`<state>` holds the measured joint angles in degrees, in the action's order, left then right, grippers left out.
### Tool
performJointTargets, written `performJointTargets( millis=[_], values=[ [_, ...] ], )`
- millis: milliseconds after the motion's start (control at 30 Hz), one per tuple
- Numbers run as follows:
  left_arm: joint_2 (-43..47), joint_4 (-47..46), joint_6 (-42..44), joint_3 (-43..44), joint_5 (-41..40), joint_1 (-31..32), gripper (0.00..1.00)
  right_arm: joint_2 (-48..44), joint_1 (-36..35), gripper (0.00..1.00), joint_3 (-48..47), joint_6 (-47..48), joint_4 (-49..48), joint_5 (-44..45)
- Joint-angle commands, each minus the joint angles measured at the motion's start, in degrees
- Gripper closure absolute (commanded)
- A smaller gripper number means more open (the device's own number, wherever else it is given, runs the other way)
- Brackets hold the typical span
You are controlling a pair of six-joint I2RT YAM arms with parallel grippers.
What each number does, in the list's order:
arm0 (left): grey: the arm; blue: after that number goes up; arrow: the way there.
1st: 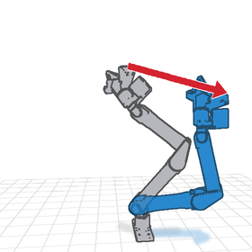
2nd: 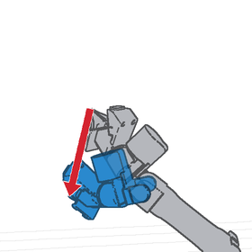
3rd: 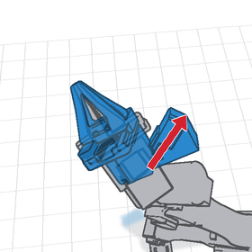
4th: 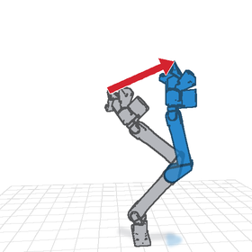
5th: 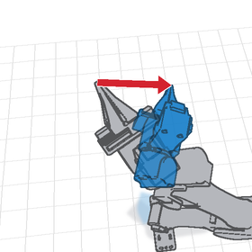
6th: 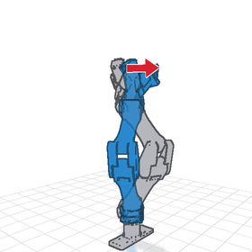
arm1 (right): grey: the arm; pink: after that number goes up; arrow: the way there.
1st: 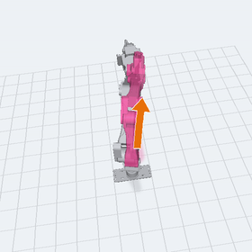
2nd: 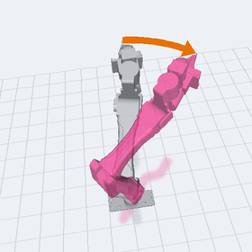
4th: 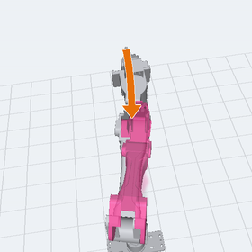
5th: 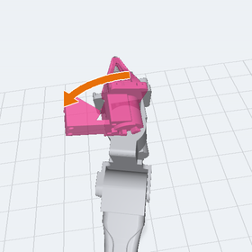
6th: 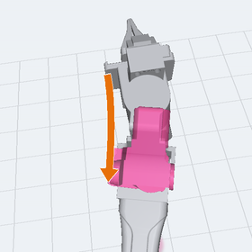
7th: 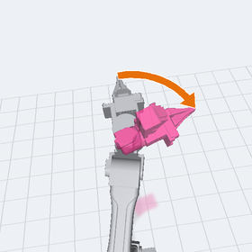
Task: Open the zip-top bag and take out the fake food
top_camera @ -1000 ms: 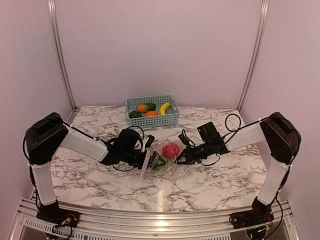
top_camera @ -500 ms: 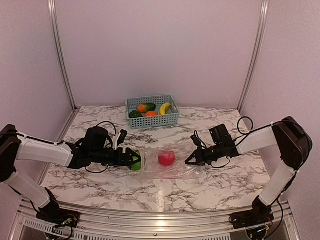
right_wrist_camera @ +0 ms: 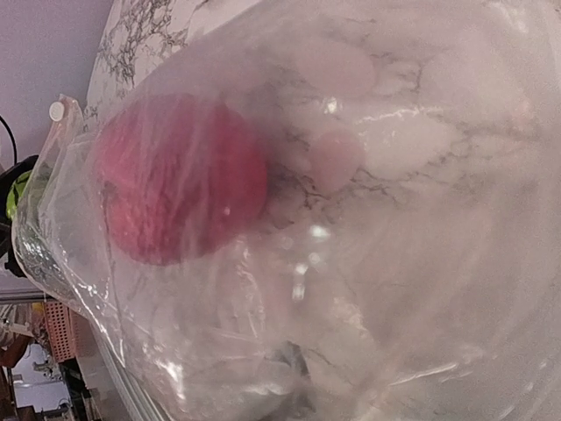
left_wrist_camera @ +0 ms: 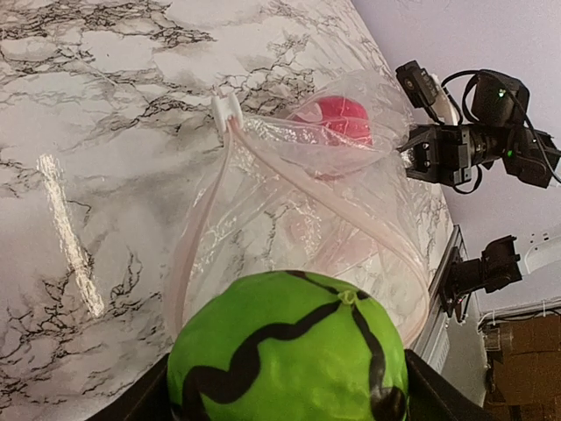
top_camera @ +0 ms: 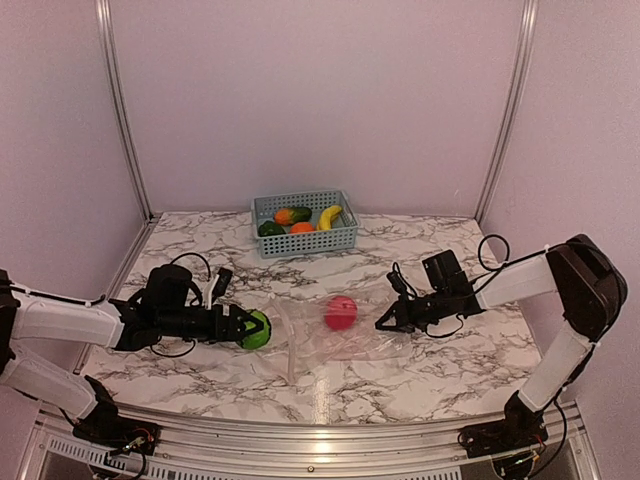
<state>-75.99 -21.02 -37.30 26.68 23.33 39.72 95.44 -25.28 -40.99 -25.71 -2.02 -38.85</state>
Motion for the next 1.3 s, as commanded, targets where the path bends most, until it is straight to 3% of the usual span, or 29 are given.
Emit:
performJointTargets(
  millis=[0,133,233,400,700,833,1000,1133,1267],
  values=[
    [8.0,-3.93,-0.4,-0.21,2.4,-2.93,0.31,-1.4,0.47,1.0,0.04,1.54,1.42,0.6],
    [10.03,-2.84,0.15,4.11,2.65,-6.96,0.31,-1.61,0.43,1.0,-0.44,2.97,1.76,0.42],
    [5.41,3.26,3.67,12.17,-0.65,-8.35,0.31,-2.41,0.4,1.0,-0.28,3.51,1.76,-0.89],
    [-9.17,10.43,7.48,32.12,-9.5,-8.76,0.29,-3.21,0.33,1.0,-0.53,4.93,2.59,-1.89],
    [-40.24,24.37,12.4,69.53,-15.78,-10.19,0.29,-3.94,0.26,0.98,-1.0,6.92,5.18,-2.89],
    [-49.23,25.87,11.9,80.0,-16.39,-10.99,0.29,-3.8,0.15,0.97,-2.25,7.58,6.01,-3.29],
    [-56.65,25.76,8.92,87.12,-16.52,-12.56,0.28,-3.87,-0.65,0.96,-2.87,6.76,5.92,-2.99],
    [-61.15,27.17,8.85,92.9,-16.56,-13.21,0.23,-4.51,-1.2,0.79,-2.82,6.37,6.08,-3.21],
    [-63.27,28.12,8.69,95.71,-15.4,-13.94,0.11,-7.29,0.78,0.49,-2.52,5.52,6.51,-3.66]
  ],
)
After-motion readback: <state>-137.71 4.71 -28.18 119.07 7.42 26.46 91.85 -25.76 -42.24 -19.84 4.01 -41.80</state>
